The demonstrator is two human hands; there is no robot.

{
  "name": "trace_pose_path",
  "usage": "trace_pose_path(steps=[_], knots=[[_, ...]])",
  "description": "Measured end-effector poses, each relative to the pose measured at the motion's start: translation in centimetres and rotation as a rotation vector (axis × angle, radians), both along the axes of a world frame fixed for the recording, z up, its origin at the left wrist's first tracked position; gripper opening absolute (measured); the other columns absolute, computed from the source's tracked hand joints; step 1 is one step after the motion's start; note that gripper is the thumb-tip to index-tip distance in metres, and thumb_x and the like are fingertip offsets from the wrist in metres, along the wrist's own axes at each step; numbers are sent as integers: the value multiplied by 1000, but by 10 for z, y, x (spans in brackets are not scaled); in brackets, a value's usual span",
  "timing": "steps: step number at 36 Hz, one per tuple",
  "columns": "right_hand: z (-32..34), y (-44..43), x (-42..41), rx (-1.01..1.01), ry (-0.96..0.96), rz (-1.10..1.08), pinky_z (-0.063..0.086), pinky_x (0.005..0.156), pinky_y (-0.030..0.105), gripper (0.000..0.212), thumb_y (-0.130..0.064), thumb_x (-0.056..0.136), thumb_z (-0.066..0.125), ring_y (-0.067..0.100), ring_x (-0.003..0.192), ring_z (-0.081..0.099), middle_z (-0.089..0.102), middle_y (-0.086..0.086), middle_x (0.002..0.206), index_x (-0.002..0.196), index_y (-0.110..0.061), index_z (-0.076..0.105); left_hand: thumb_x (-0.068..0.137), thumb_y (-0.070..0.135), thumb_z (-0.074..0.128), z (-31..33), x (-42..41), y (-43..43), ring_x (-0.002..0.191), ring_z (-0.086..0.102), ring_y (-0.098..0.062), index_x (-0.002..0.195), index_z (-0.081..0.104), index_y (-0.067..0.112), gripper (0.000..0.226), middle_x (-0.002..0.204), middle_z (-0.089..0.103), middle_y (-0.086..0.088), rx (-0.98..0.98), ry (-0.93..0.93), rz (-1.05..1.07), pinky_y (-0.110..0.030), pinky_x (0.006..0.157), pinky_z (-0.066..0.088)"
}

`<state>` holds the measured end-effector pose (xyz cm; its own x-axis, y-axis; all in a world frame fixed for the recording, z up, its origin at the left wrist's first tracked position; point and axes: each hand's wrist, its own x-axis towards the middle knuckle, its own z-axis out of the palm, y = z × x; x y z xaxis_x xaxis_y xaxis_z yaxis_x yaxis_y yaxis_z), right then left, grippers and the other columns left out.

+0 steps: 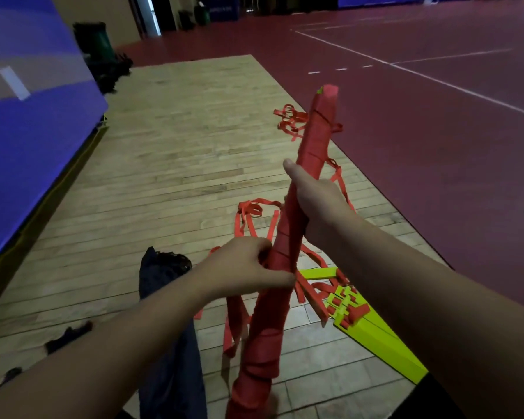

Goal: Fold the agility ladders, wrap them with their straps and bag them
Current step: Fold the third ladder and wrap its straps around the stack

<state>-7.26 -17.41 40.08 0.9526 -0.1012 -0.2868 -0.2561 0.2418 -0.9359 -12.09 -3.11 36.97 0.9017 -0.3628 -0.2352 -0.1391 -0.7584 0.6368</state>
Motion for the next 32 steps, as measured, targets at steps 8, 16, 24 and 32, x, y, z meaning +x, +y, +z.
trace_pose_path(steps=[8,16,24,32], knots=[[21,-13,-11,415,-58,534,60,70,31,37,-43,91,57,20,71,65,65,8,82,102,-8,60,58,46,77,22,2,18,82,64,-17,104,69,21,53,89,72,5,-541,295,-85,-24,67,51],[35,-8,-15,414,-86,649,56,64,29,32,-39,88,60,20,64,61,62,11,76,90,-7,58,76,39,72,26,7,24,75,68,-22,121,60,8,57,94,73,-8,-618,501,-158,-28,62,55],[21,-11,-11,127,-107,272,57,61,33,24,-29,95,68,23,59,64,63,13,71,96,-7,60,78,56,66,27,16,39,57,59,-18,75,70,30,27,69,63,-6,-394,284,-61,-23,55,49],[1,9,-2,-115,-78,45,58,77,41,38,-44,96,64,23,76,63,61,7,83,107,-8,61,65,82,66,5,4,-2,78,64,-9,95,59,29,61,85,66,8,183,-199,143,-34,71,57]])
